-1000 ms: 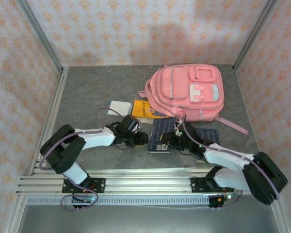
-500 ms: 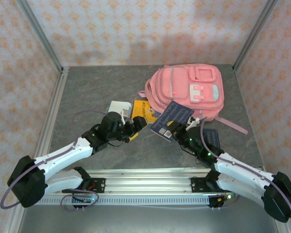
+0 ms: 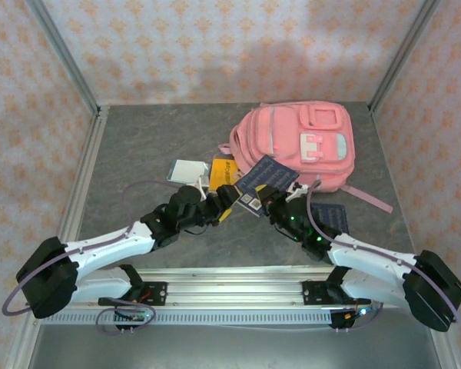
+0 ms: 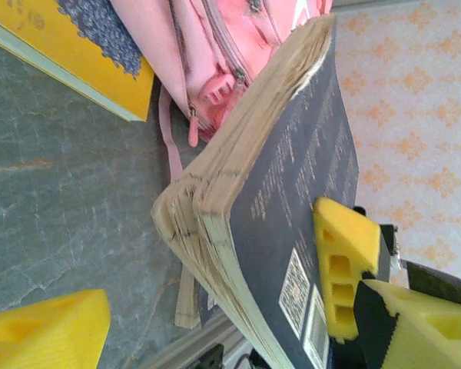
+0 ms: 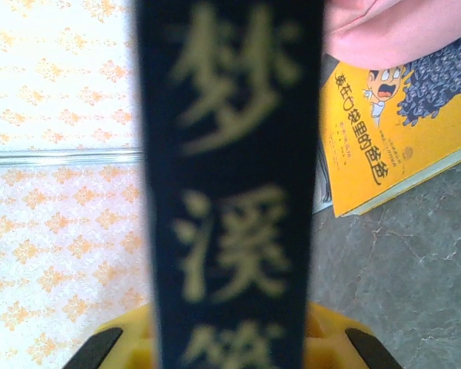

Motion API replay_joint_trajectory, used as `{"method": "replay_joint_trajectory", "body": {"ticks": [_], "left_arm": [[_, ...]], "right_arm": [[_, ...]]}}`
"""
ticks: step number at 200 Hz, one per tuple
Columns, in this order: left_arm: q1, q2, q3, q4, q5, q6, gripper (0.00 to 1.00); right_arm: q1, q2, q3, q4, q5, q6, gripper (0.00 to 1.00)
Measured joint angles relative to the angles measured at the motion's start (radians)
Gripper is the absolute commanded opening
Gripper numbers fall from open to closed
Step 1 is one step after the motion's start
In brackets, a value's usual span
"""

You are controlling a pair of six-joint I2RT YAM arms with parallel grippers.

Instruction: Pack books, pencil case, and school supplies into a backpack

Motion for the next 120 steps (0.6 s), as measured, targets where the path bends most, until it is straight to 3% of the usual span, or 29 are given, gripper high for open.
{"method": "replay_joint_trajectory", "body": {"ticks": [44, 94, 102, 120], "left_arm": [[0.0, 0.035, 0.003, 0.024, -0.069, -0.036, 0.46], [-0.005, -0.017, 0.006, 0.026, -0.13, -0.028, 0.02], [-0.009, -0.03, 0.006, 0.021, -0.136, -0.028, 0.0], [-0.011, -0.051, 0.006, 0.0, -0.149, -0.016, 0.0]], "right_arm": [[0.043, 0.058, 0.018, 0.048, 0.005, 0.023, 0.0], [0.054, 0.064, 0.023, 0.061, 0.005, 0.025, 0.0], [0.055, 0.064, 0.023, 0.063, 0.005, 0.024, 0.12], [0.06, 0.055, 0.026, 0.058, 0.007, 0.008, 0.51]]}}
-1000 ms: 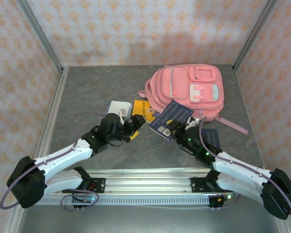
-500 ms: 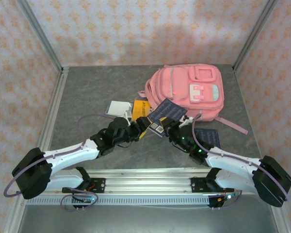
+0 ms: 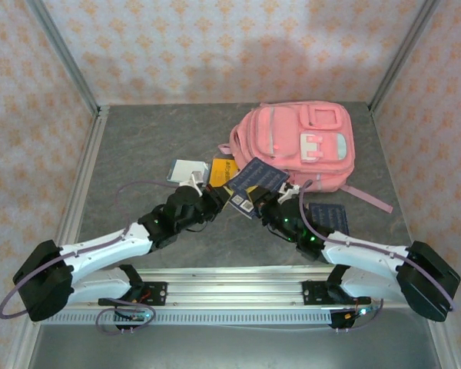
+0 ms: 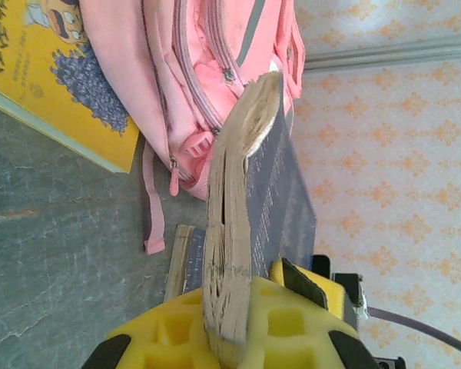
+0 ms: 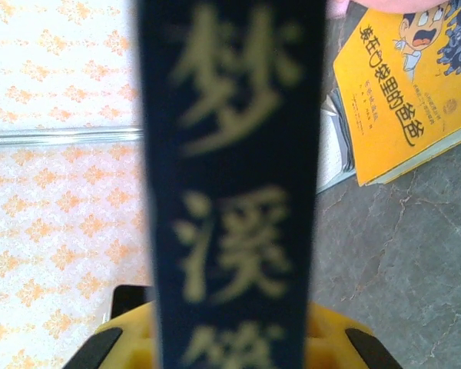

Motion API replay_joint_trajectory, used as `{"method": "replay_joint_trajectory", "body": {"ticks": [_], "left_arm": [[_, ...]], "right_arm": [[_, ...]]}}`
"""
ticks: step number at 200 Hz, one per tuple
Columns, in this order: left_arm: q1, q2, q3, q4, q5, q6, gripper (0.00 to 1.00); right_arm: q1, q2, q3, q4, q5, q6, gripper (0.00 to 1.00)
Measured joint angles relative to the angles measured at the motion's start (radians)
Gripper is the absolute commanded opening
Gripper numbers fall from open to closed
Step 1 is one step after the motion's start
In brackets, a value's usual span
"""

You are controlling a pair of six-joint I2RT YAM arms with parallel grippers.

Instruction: Pack books, pencil case, and school supplies into a backpack

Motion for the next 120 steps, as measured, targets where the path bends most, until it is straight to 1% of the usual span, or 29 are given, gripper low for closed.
{"method": "replay_joint_trajectory", "body": {"ticks": [3, 8, 19, 34, 50, 73, 89, 109, 120], "left_arm": [[0.0, -0.003, 0.0, -0.003, -0.003, 0.0, 0.0], [0.0, -0.008, 0.0, -0.011, -0.007, 0.004, 0.0], [0.002, -0.023, -0.001, -0.026, -0.011, 0.011, 0.0], [0.003, -0.043, -0.001, -0.042, -0.007, 0.027, 0.0], [0.008, -0.065, -0.001, -0.043, 0.009, 0.042, 0.0], [0.019, -0.083, -0.008, -0.023, 0.049, 0.058, 0.0], [0.021, -0.086, -0.017, -0.011, 0.075, 0.061, 0.0], [0.022, -0.086, -0.021, -0.002, 0.108, 0.077, 0.0], [0.022, -0.087, -0.021, 0.003, 0.127, 0.086, 0.0]], "right_arm": [[0.0, -0.005, 0.0, -0.004, 0.002, -0.004, 0.55], [0.0, -0.014, 0.001, -0.013, 0.007, -0.013, 0.59], [-0.001, -0.048, 0.001, -0.043, 0.023, -0.037, 0.62], [-0.003, -0.114, 0.001, -0.078, 0.043, -0.072, 0.55], [-0.026, -0.183, 0.001, -0.097, 0.04, -0.104, 0.53], [-0.096, -0.255, 0.001, -0.126, 0.008, -0.136, 0.51], [-0.119, -0.272, 0.001, -0.139, -0.025, -0.154, 0.49], [-0.126, -0.269, 0.002, -0.156, -0.069, -0.177, 0.46], [-0.126, -0.261, 0.005, -0.164, -0.094, -0.189, 0.4]]}}
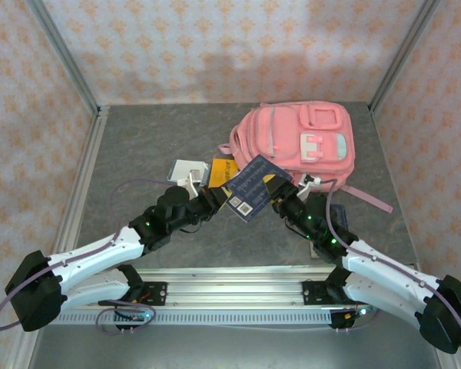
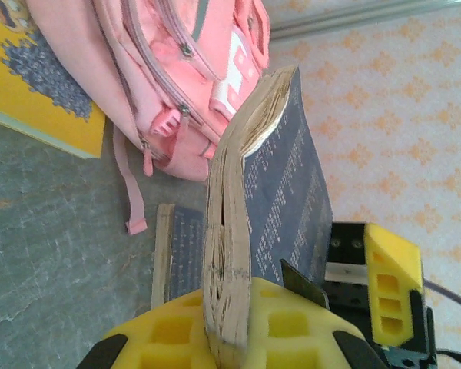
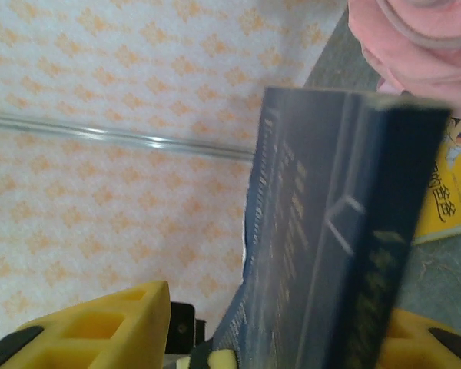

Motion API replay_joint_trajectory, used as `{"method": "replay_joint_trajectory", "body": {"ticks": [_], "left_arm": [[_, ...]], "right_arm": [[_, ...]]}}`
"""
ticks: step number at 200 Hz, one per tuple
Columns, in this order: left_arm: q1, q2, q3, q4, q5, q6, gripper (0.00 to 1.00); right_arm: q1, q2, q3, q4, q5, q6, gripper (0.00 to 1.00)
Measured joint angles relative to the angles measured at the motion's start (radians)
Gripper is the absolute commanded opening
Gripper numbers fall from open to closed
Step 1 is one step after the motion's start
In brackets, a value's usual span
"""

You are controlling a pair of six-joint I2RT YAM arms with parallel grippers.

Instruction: Pack books, pencil case, and school supplies into a backpack

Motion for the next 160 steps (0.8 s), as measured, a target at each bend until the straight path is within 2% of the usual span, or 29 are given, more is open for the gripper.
{"method": "replay_joint_trajectory", "body": {"ticks": [15, 32, 39, 61, 80, 115, 160], "left_arm": [[0.0, -0.005, 0.0, 0.002, 0.018, 0.01, 0.0], [0.0, -0.018, 0.0, 0.0, 0.027, 0.024, 0.02], [0.0, -0.025, 0.0, -0.003, 0.028, 0.026, 0.09], [0.001, -0.043, 0.0, -0.01, 0.033, 0.037, 0.42], [0.001, -0.048, 0.0, -0.006, 0.042, 0.041, 0.59], [0.001, 0.0, -0.001, 0.053, 0.087, 0.021, 0.66], [-0.002, 0.097, -0.001, 0.117, 0.116, -0.013, 0.68]], "right_arm": [[0.0, 0.015, 0.004, -0.005, -0.028, -0.01, 0.25], [0.0, 0.027, 0.01, -0.016, -0.047, -0.02, 0.0], [0.0, 0.027, 0.01, -0.015, -0.047, -0.01, 0.0], [0.006, 0.004, 0.002, -0.016, -0.023, 0.032, 0.0], [0.01, -0.043, -0.034, -0.017, 0.063, 0.095, 0.0], [0.03, -0.042, -0.054, -0.016, 0.149, 0.159, 0.0], [0.035, -0.006, -0.054, 0.031, 0.175, 0.199, 0.0]]}}
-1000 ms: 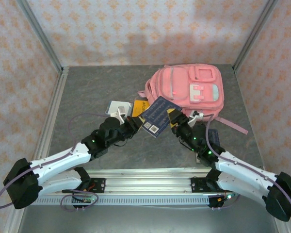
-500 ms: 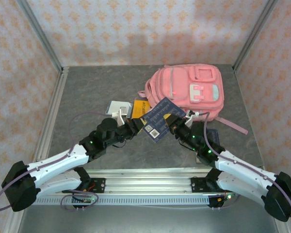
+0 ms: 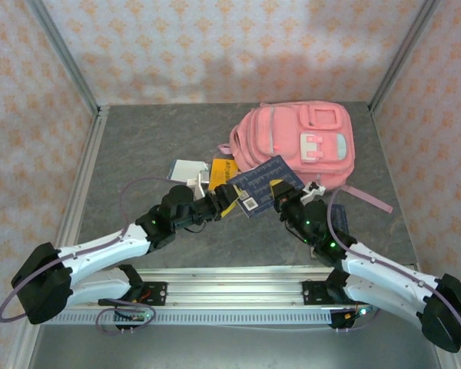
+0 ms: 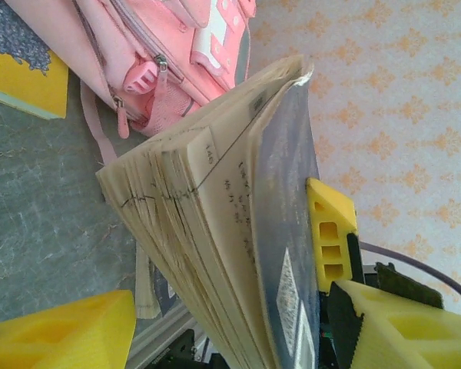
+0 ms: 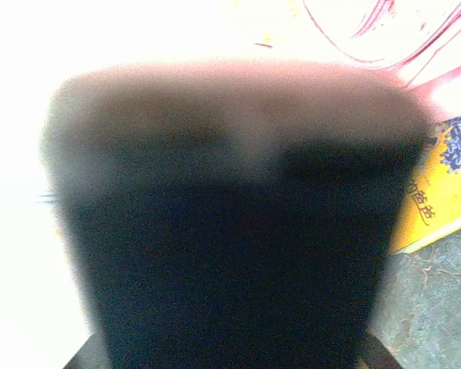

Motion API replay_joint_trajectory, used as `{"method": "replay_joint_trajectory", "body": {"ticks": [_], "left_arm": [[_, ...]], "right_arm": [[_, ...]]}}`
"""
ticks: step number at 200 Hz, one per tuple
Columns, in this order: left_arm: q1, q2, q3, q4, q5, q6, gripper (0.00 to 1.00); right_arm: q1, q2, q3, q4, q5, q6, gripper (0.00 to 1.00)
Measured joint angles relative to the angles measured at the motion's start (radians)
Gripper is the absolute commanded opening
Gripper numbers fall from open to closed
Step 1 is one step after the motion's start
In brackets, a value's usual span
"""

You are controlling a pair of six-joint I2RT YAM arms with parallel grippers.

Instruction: Pack books, pencil case, and school supplies into a backpack

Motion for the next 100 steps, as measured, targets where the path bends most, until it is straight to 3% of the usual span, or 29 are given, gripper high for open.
{"method": "replay_joint_trajectory", "body": {"ticks": [37, 68, 100], "left_arm": [[-0.013, 0.035, 0.0, 0.023, 0.0, -0.018, 0.66], [-0.018, 0.035, 0.002, 0.027, -0.01, -0.034, 0.47], [-0.018, 0.035, 0.011, 0.029, -0.023, -0.042, 0.35]], "right_arm": [[0.02, 0.028, 0.0, 0.019, 0.0, 0.011, 0.0], [0.03, 0.041, 0.0, 0.038, 0.001, 0.015, 0.0], [0.051, 0.055, 0.0, 0.047, 0.019, 0.018, 0.0]]}}
